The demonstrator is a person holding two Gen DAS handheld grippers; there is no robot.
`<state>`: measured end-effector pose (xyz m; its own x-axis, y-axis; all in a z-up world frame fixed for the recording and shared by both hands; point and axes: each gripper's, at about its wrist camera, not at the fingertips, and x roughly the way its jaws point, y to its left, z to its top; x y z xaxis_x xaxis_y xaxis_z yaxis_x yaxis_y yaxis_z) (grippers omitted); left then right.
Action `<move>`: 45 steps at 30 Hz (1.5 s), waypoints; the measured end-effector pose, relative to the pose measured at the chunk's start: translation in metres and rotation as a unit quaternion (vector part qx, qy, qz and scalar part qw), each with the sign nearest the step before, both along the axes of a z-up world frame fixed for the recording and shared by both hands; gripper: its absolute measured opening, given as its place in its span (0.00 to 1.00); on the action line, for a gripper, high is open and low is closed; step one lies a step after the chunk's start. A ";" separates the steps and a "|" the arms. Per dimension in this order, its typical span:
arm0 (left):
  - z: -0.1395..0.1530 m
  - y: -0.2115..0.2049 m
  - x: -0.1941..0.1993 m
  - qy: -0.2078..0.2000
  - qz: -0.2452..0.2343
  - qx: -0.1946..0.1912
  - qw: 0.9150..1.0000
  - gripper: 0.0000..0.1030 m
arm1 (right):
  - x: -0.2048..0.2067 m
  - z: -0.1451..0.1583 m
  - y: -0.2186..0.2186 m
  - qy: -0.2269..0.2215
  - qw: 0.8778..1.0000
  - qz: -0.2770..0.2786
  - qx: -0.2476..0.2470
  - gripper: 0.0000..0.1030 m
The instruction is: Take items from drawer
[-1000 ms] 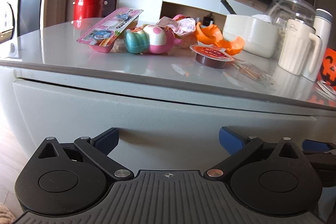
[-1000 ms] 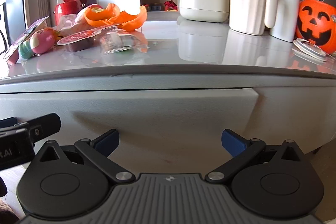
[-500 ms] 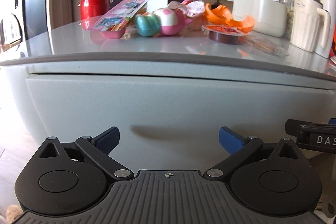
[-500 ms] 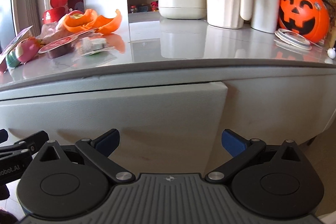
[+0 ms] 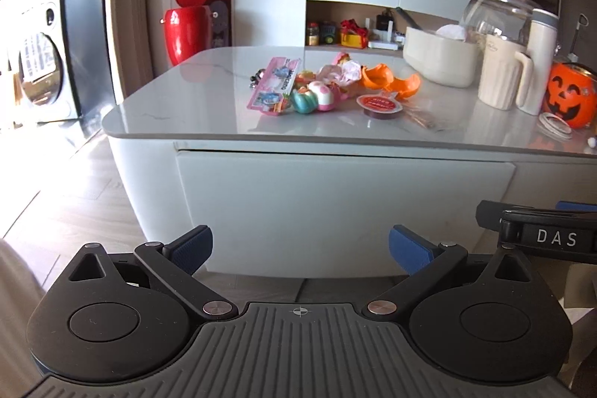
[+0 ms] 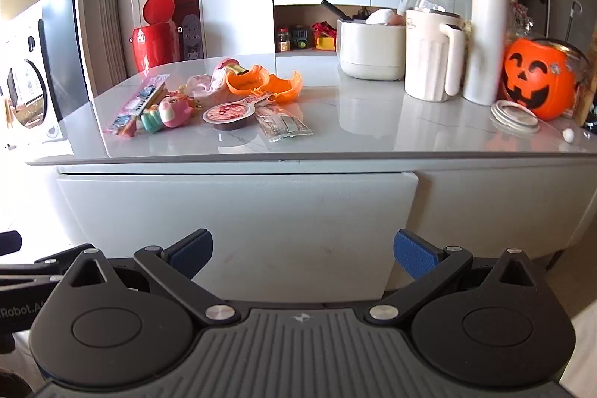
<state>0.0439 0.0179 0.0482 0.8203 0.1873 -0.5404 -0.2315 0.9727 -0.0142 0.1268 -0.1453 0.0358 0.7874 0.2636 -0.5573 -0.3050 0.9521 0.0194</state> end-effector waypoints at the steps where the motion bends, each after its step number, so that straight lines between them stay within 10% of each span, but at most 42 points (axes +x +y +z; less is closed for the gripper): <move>1: 0.004 -0.002 -0.012 -0.006 0.000 0.003 1.000 1.00 | -0.011 0.005 -0.005 0.014 1.000 0.008 0.015 1.00; 8: -0.024 -0.007 -0.020 0.052 0.003 0.007 0.999 1.00 | -0.083 -0.008 -0.016 -0.022 0.999 0.016 -0.032 1.00; 45: -0.028 -0.009 -0.023 0.053 -0.006 0.010 0.999 1.00 | -0.070 -0.015 -0.014 0.008 0.999 0.009 -0.047 1.00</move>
<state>0.0212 0.0090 0.0197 0.7614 0.1894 -0.6200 -0.2197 0.9752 0.0281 0.0572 -0.1594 0.0212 0.7734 0.2234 -0.5932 -0.3226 0.9443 -0.0650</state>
